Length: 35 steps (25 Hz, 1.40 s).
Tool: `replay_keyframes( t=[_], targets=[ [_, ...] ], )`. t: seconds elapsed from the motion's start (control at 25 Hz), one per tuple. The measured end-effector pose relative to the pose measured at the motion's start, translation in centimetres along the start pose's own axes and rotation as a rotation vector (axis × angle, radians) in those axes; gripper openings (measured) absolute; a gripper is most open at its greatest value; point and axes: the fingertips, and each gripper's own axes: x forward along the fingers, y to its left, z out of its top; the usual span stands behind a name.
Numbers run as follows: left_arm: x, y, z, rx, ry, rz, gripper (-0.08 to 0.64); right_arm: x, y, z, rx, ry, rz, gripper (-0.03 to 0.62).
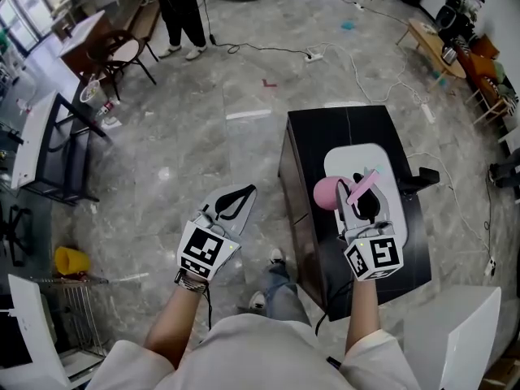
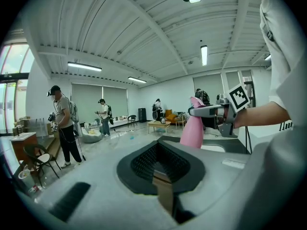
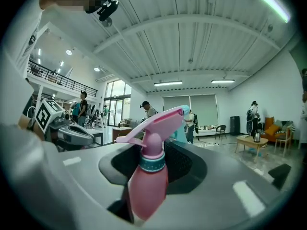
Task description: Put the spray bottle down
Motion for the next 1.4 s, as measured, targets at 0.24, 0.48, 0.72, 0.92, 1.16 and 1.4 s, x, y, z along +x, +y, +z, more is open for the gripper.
replay_keyframes(
  t=[0.24,0.48,0.72,0.92,1.16,1.4],
  targets=[
    [3.4,2.1,-0.4,-0.002,0.012,0.008,0.005,3.8,-3.1,-3.2,0.02,0.0,0.0,0.152],
    [6.0,3.6,-1.8,-0.019,0.038,0.019,0.005,7.2,-5.3,-6.8,0.036,0.023,-0.003,0.152],
    [7.6,4.4,-3.4,-0.029,0.075,0.021,0.005,10.2,-6.5,-10.1,0.038,0.054,0.008,0.152],
    [8.4,5.1,-4.5,-0.042,0.096,0.029,0.005,12.0,-7.2,-12.6,0.039,0.083,0.013,0.152],
    [9.4,5.5,-5.4,-0.06,0.107,0.038,0.005,13.3,-7.5,-15.1,0.032,0.11,0.031,0.152],
    [9.7,5.6,-6.1,-0.07,0.123,0.041,0.006,14.2,-7.4,-16.8,0.002,0.133,0.048,0.152]
  ],
)
